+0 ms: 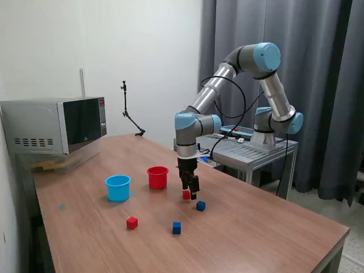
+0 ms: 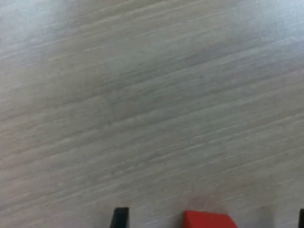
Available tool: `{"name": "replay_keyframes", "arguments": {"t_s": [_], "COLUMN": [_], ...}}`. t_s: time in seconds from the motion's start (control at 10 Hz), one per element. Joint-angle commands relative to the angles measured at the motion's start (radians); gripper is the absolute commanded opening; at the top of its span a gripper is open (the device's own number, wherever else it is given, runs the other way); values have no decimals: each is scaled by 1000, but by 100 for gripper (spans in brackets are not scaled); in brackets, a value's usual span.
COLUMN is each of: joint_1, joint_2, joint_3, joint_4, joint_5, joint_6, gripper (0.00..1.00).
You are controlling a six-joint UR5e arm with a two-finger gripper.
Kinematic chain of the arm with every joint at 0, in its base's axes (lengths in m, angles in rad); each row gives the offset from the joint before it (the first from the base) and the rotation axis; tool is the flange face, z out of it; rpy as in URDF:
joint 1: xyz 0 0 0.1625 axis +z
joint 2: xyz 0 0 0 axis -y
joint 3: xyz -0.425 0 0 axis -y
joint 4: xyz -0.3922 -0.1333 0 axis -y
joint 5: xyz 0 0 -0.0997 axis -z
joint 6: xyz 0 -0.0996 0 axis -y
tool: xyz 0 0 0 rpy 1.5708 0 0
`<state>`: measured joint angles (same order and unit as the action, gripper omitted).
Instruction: Place red objects in the red bin, and blue objects in the blue bin.
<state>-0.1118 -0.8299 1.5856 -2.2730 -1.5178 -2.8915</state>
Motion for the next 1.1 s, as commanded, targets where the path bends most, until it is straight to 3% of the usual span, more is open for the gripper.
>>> {"name": "replay_keyframes", "arguments": {"t_s": [0.0, 1.0], "joint_1": [0, 0], "joint_2": [0, -2], "joint_3": [-1, -4], "joint_4": [1, 23], "joint_5": [-1, 1], "joint_6": [0, 0], "gripper": [100, 100]}}
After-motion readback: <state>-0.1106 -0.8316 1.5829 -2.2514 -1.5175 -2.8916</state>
